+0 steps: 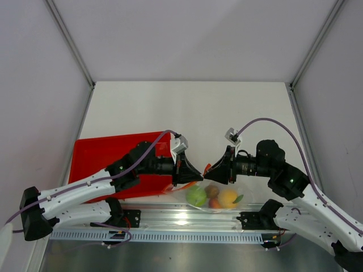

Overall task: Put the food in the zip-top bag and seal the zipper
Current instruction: Zip the zipper food storage bag at the center of the board.

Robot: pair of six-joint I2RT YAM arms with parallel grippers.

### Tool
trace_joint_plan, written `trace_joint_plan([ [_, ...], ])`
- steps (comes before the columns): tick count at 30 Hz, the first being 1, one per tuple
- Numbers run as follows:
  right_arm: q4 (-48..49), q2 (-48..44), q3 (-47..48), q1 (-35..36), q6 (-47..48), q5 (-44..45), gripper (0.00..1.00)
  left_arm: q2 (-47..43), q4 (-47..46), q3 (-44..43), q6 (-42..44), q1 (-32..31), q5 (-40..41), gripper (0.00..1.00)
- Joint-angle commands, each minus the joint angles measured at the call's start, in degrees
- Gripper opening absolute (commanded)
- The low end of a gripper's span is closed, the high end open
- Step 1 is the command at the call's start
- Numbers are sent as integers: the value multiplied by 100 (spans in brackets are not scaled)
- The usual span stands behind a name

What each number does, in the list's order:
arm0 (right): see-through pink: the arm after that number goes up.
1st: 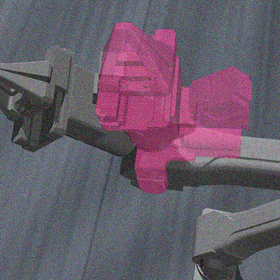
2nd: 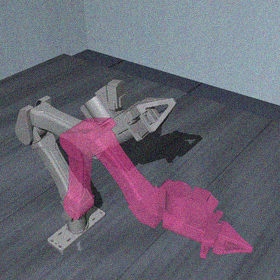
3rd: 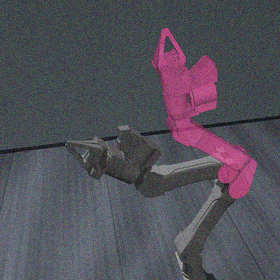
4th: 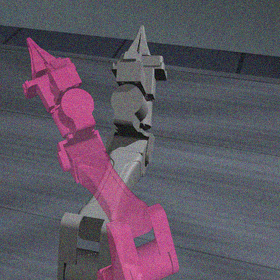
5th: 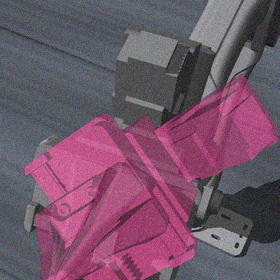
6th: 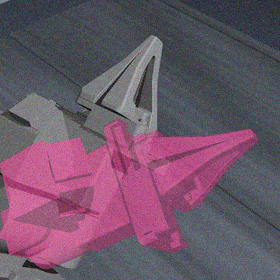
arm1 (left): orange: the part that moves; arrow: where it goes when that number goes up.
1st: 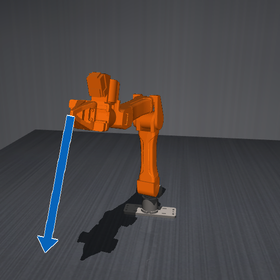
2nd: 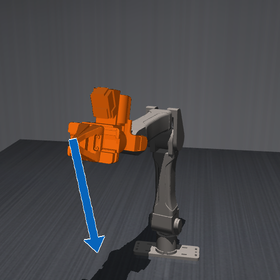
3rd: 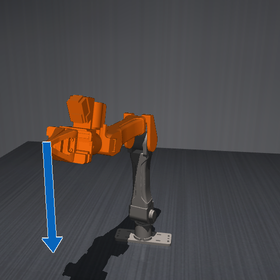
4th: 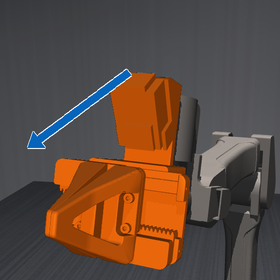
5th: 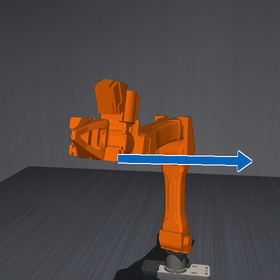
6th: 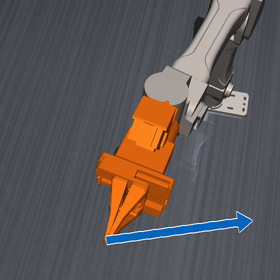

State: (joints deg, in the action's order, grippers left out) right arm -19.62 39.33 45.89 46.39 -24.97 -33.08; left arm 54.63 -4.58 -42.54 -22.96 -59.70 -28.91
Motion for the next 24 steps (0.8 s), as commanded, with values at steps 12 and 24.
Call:
trace_joint_plan([
  [12, -209, 66, 517, -86, 203, -93, 56, -444, -403, 149, -173, 20, 104, 1],
  [24, 212, 303, 579, -95, -16, -356, 50, -585, -825, 343, -323, 20, 113, 1],
])
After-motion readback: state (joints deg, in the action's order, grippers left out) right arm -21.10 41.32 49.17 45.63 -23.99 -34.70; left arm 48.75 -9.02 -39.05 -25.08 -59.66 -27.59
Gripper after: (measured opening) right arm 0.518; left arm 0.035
